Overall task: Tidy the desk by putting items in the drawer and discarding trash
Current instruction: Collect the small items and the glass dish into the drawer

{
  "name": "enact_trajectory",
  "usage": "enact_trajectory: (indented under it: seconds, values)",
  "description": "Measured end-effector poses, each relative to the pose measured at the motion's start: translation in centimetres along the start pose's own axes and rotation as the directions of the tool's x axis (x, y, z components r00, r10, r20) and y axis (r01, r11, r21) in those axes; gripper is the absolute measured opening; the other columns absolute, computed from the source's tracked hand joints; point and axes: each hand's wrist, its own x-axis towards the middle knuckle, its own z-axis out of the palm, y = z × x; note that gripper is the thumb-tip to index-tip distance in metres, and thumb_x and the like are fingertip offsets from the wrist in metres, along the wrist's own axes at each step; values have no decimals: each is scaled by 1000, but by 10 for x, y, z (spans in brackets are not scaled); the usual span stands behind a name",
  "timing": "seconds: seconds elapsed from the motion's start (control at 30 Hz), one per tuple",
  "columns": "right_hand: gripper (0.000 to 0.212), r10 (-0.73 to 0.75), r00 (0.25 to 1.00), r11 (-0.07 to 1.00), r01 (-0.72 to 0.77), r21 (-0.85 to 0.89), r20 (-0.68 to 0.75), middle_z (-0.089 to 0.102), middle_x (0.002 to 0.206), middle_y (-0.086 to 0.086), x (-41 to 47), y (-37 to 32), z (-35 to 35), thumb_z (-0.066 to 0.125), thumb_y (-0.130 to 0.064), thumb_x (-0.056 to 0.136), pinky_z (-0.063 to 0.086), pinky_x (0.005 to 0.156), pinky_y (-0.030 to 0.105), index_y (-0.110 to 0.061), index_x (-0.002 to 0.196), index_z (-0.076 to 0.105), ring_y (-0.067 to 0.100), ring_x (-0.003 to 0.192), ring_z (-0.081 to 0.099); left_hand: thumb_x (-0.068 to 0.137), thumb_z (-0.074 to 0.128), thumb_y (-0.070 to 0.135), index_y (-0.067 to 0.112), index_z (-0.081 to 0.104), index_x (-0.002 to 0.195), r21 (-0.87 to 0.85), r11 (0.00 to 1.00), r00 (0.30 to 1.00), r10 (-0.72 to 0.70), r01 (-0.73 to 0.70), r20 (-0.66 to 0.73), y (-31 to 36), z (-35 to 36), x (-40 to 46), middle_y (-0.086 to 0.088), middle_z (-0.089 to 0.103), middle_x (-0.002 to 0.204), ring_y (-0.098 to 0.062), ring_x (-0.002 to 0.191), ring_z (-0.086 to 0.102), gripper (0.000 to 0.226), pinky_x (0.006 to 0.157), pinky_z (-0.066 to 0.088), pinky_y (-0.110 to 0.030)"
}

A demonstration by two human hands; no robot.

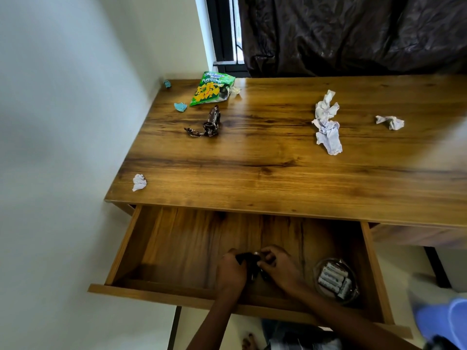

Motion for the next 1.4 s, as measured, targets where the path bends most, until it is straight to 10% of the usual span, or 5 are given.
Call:
enact_trajectory:
  seconds: [0.47,0.9,1.4]
  values:
    - [21,-69,995,986,80,-145,78,48,105,0,8,-4,1,66,-24,83,37,68,18,-14,102,62,10,86,50,92,47,50,24,63,107,583,813,999,-20,0,28,-7,-14,-10,3,67,105,-16,97,63,34,80,45,-29]
    - [17,-59,989,994,70,-78,135,52,75,-10,-1,-1,5,67,-17,83,34,53,10,-25,88,52,-3,64,47,89,53,18,28,51,118,427,856,953,217,-290,213,-13,-21,-8,0,62,109,-19,95,61,30,77,52,-33]
    - [26,-83,972,996,91,-24,218,48,74,-12,-3,-7,12,60,-5,87,37,53,9,-11,111,54,-3,64,48,91,51,25,28,51,115,411,875,965,207,-257,163,-15,-20,-6,0,65,108,-18,93,63,24,67,44,-26]
